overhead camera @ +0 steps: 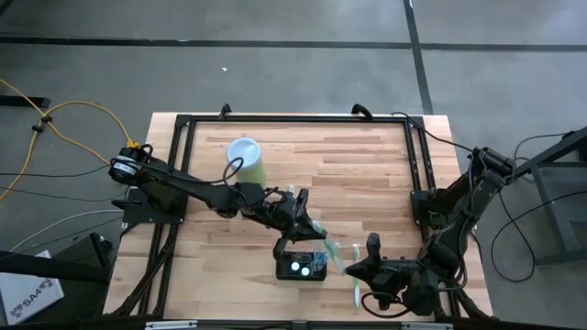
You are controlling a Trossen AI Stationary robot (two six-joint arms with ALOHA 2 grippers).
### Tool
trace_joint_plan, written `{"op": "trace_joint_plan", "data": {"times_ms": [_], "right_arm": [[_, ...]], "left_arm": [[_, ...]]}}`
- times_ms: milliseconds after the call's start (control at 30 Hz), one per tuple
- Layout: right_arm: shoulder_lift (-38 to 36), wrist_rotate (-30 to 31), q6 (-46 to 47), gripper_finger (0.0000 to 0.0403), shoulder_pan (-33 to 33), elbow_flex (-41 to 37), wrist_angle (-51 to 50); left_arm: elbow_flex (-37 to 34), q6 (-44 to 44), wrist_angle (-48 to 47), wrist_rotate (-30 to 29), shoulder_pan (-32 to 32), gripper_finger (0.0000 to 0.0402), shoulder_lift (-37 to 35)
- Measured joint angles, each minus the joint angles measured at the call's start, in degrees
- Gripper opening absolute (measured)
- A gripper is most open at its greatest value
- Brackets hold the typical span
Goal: Pick & Place toothbrushing station
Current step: Put the top right green toothbrush into the mesh organizer
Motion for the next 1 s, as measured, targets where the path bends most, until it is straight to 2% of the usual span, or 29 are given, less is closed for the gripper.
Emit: {"op": "trace_joint_plan", "data": {"times_ms": [100, 600, 733, 1000], "right_arm": [[0.00, -0.23, 0.03, 0.0001, 0.10, 0.00, -0.11], [0.00, -1.12, 1.98, 0.0010, 0.09, 0.00, 0.11], [0.00, -2.79, 2.75, 0.0033, 0.04, 0.00, -0.05], [0.00, -3.03, 4.54, 0.0104, -0.04, 0.00, -0.20]], "left_arm": [[0.00, -0.07, 0.11, 0.39, -0.05, 0.0010, 0.00], [0.00, -0.64, -0.10, -0.42, -0.21, 0.0007, 0.00], [0.00, -0.59, -0.18, -0.60, -0.73, 0.0006, 0.00], [0.00, -0.61, -0.81, -0.71, -1.67, 0.0006, 0.00]]}}
